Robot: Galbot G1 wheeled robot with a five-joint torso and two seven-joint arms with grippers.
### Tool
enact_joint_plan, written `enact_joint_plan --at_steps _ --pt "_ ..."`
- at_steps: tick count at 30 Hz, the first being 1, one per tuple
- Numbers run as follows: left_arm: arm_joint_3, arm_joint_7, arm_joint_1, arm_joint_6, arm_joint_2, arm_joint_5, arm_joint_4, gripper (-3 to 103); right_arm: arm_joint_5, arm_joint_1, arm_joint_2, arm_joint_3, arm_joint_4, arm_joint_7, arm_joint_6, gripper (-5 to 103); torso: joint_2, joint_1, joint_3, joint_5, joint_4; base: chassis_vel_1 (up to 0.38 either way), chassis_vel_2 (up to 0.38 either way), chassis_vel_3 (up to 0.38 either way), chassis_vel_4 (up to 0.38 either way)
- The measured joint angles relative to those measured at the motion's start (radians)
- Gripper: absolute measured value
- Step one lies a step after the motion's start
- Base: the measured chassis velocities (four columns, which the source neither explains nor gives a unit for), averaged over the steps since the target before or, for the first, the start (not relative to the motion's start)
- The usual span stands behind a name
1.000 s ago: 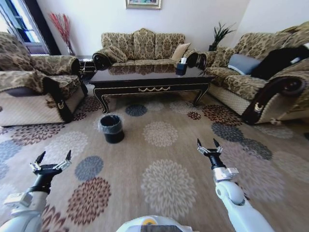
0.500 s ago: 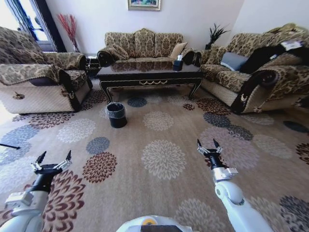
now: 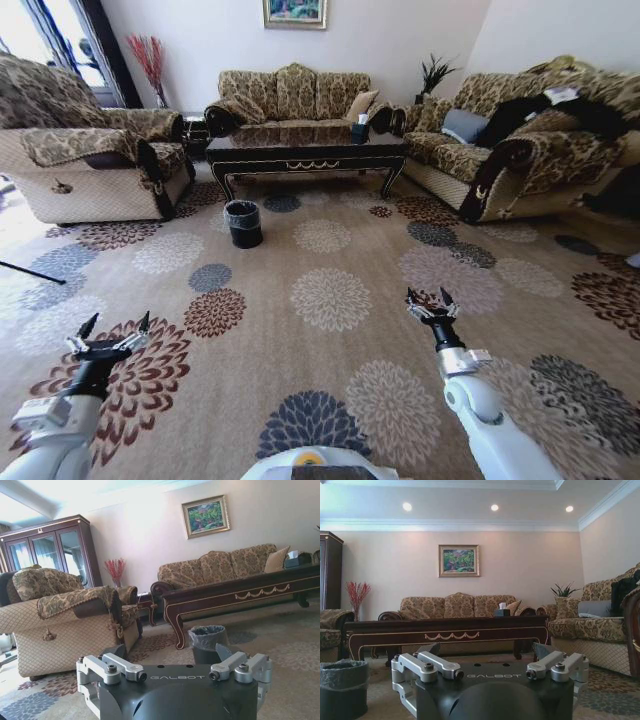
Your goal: Move to the front of the table and pick up the trash from the floor, then place it into the trash bin.
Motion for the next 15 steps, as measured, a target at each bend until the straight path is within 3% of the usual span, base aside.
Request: enact_joint_plan --at_steps 15 --pt "-0.011 0.0 0.029 -0.007 -0.004 0.004 -0.035 100 -0.021 -0.03 0.012 0.023 0.026 -0.006 -0.001 100 0.0 0.0 0.0 -0.0001 -0.0001 -0.018 0.012 0.016 -0.012"
